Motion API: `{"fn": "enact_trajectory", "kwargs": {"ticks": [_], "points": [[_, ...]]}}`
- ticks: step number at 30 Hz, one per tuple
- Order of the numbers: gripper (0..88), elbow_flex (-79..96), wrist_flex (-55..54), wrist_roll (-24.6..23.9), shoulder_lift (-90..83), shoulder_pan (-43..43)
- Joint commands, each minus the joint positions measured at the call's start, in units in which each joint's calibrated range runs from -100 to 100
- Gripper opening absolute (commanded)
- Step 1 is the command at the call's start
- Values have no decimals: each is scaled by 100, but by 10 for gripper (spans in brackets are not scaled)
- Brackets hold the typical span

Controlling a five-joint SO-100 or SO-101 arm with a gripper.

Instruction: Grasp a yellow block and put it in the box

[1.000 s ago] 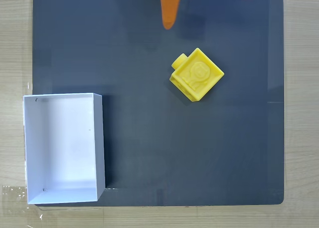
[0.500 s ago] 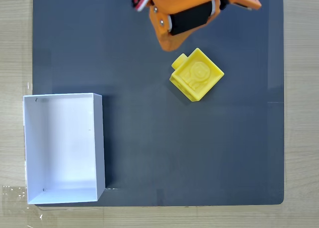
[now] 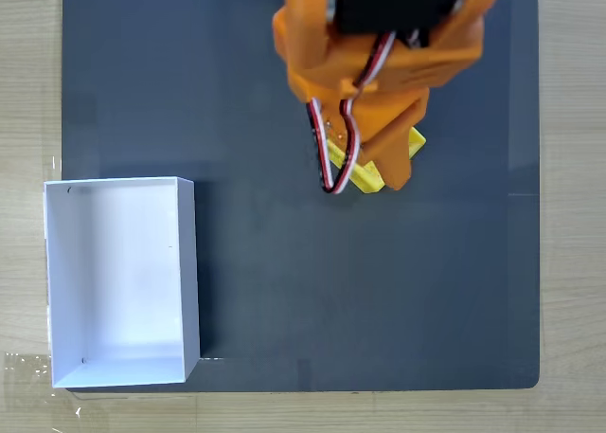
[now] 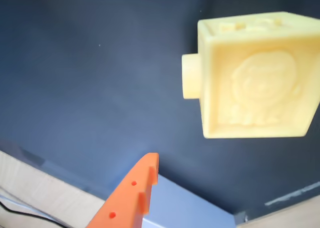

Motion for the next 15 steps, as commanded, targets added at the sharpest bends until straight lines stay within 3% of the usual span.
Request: {"fn": "enact_trajectory", "kwargs": {"ticks": [1,15], "points": [[435,-260,69,27,146,-148],[435,-287,-542,27,1129,-738]]}}
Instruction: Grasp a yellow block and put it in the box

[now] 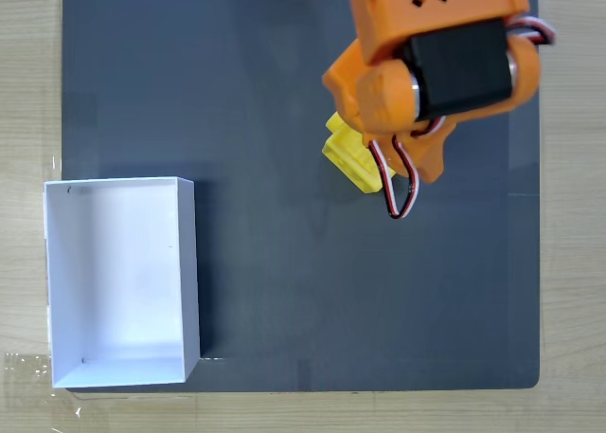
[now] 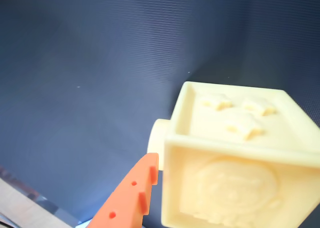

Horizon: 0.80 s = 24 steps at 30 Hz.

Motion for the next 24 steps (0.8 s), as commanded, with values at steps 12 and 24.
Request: {"fn": "enact_trajectory", "kwargs": {"ticks": [12,24], "points": [[363,-242,-458,-4,550,119],[184,-242,-449,22,474,177]]}}
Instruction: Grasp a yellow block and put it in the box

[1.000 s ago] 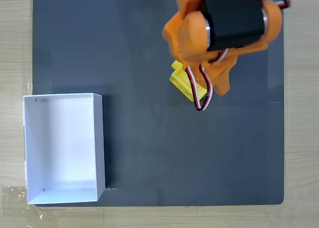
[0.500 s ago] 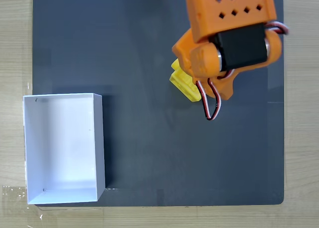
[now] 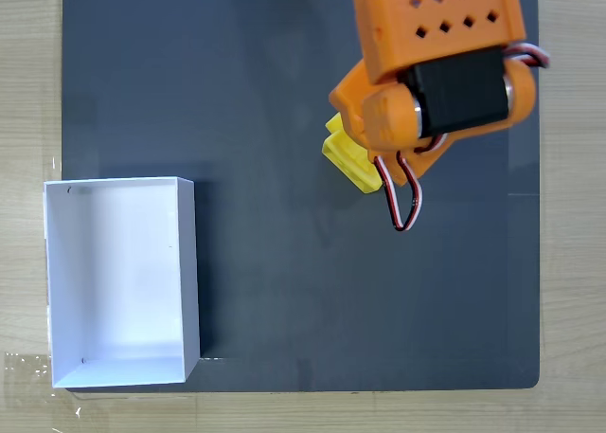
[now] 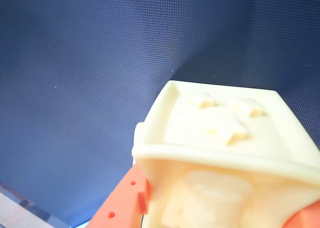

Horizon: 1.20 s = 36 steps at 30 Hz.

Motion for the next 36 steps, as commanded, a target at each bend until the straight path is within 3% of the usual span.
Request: {"fn": "enact_trajectory", "kwargs": {"ticks": [1,17,27,36], "points": [[184,-61,-111,22,-49,105],[191,-1988,-68,33,-2219,400],[192,-2603,-347,-20,-2795,2143],[192,-2558,-1438,-25,-1295,3228]]}}
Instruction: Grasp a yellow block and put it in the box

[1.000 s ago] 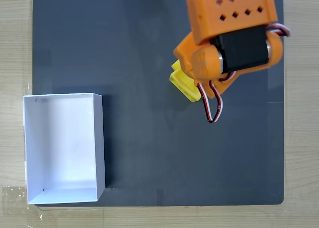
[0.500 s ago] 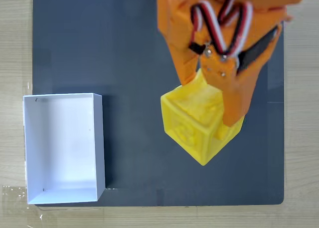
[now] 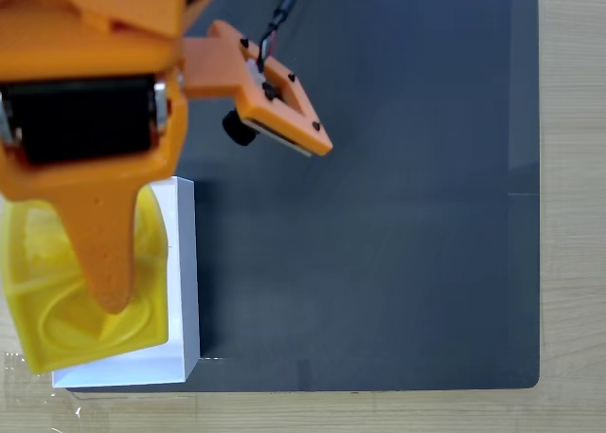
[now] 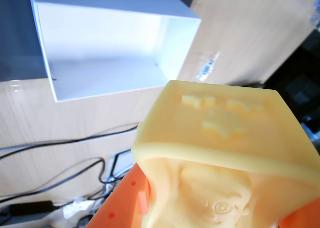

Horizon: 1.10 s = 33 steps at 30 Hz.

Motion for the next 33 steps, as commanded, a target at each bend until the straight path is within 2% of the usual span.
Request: {"fn": "enact_trajectory", "kwargs": {"ticks": [1,11,26,28,33], "points": [[192,-191,-521,-25,451,291],[192,-191,-1664,-20,1629,586],[198,-191,-1900,22,2713,333],[242,-137,-1891,27,2722,317],[437,-100,-1813,27,2688,325]]}}
